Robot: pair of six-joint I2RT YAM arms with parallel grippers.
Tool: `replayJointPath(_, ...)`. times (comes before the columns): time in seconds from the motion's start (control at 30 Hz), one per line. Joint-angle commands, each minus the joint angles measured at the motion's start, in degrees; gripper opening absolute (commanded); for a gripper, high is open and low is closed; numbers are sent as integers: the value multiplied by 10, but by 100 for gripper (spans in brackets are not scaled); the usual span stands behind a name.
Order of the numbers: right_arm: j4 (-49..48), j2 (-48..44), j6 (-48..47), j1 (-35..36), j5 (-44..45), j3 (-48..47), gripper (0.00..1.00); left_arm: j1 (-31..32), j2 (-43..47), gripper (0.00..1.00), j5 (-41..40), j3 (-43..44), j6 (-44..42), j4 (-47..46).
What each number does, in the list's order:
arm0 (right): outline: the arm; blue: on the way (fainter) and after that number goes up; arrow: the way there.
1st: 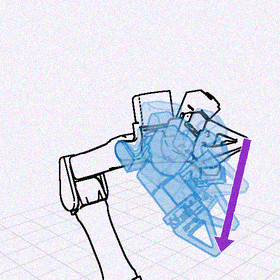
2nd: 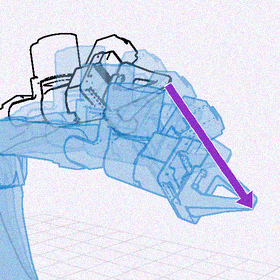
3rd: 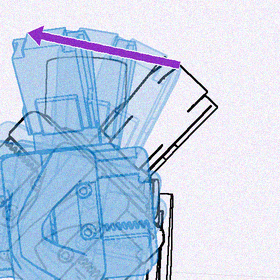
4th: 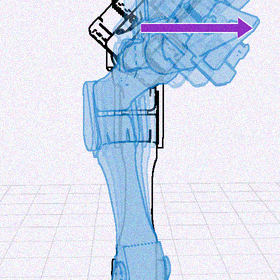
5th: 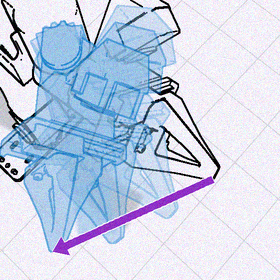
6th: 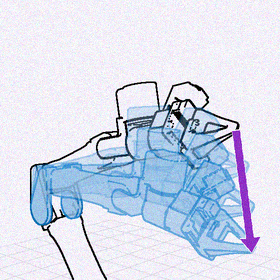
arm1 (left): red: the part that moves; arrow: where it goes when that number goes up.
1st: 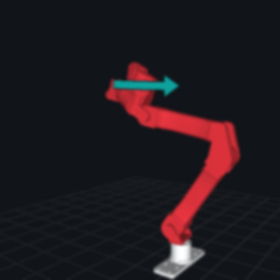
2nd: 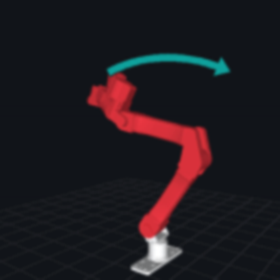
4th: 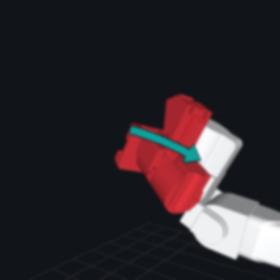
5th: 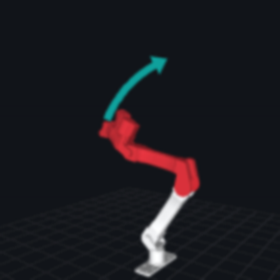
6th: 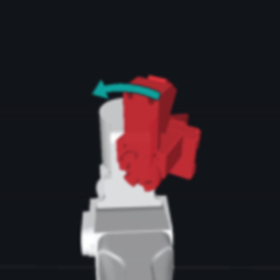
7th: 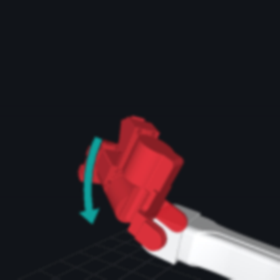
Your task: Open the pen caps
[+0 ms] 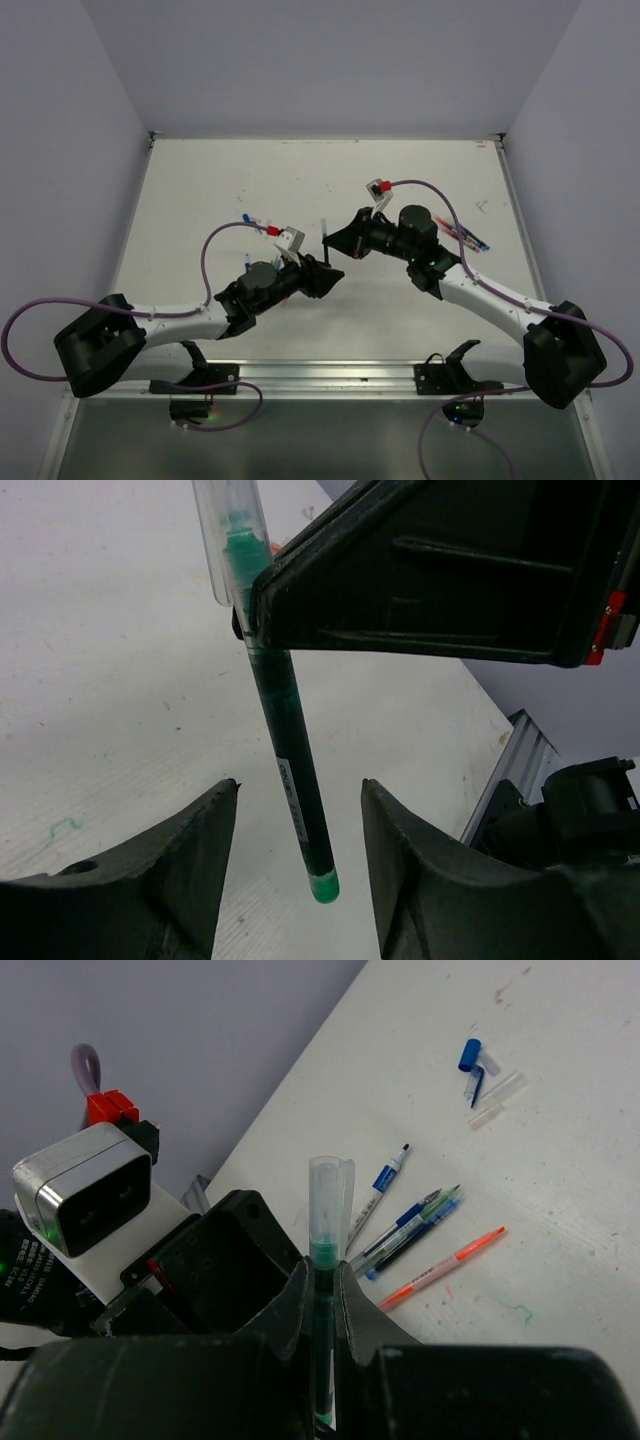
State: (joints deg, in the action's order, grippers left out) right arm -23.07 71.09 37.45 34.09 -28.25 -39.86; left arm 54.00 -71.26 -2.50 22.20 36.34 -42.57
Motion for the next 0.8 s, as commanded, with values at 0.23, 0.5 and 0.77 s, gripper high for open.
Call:
replayJointPath(0.23, 129, -31, -40, 52, 105, -59, 0, -6, 36, 0, -14, 32, -14, 45)
replayJointPath(0.5, 287, -39, -91, 95, 191, -121, 0, -12, 86, 0, -21, 14, -11, 99)
replayJointPath(0.77, 310, -74, -105, 125, 260, -117, 98, -14, 103, 0, -36, 12, -5, 135)
